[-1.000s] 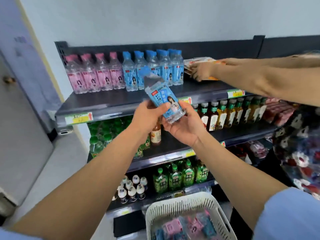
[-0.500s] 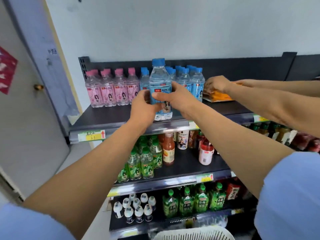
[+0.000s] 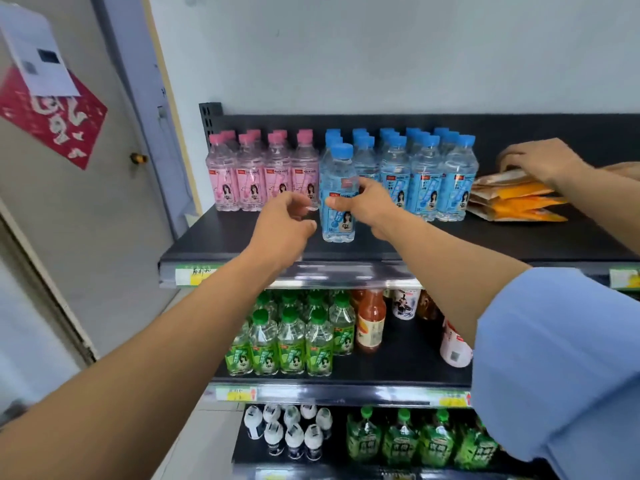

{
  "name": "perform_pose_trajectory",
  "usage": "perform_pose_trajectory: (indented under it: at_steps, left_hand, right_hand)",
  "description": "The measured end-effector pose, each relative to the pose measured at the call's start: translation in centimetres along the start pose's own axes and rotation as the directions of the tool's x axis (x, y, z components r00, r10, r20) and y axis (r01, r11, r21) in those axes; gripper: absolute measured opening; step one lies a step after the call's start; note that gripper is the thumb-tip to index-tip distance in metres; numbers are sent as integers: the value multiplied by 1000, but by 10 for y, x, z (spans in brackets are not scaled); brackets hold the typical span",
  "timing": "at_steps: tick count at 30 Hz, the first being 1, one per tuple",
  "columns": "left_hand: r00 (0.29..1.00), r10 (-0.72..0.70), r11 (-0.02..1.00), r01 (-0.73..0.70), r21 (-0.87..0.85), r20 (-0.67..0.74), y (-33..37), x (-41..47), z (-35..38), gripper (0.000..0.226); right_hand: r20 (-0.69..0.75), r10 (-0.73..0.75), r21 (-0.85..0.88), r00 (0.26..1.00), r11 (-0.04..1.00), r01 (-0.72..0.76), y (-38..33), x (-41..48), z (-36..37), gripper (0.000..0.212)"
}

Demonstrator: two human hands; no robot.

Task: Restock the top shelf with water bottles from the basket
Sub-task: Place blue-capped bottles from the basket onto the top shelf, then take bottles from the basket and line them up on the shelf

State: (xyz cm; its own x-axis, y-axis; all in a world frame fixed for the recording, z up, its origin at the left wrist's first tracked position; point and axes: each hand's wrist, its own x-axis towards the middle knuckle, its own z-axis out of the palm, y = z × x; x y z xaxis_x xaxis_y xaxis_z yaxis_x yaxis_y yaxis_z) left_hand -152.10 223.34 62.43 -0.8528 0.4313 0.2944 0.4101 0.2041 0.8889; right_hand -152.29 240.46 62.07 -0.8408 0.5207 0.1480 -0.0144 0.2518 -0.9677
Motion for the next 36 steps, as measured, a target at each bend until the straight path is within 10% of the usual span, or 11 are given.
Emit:
perform_pose_trajectory:
  at_steps: [14, 21, 25, 31, 36]
  left_hand:
    - [999, 28, 998, -31, 55, 46, -8, -16, 6, 28]
    - [992, 47, 999, -49, 19, 114, -1, -51, 19, 26]
    - [969, 60, 998, -64, 7, 241, -18, -93, 46, 23]
    - [809, -103, 994, 60, 93, 578, -92, -173, 97, 14]
    - [692, -225, 973, 199, 118, 686, -158, -218, 128, 23]
  right_hand:
    - [-124, 18, -273, 992, 960, -52, 14, 7, 6, 79]
    - [-243, -113, -297, 963, 954, 37, 6, -65, -24, 13]
    - [-303, -102, -233, 948, 972, 30, 35, -139, -37, 21]
    - [-286, 255, -259, 924, 908, -330, 169, -235, -43, 24]
    - [-149, 642, -542, 752, 583, -605, 292, -288, -49, 21]
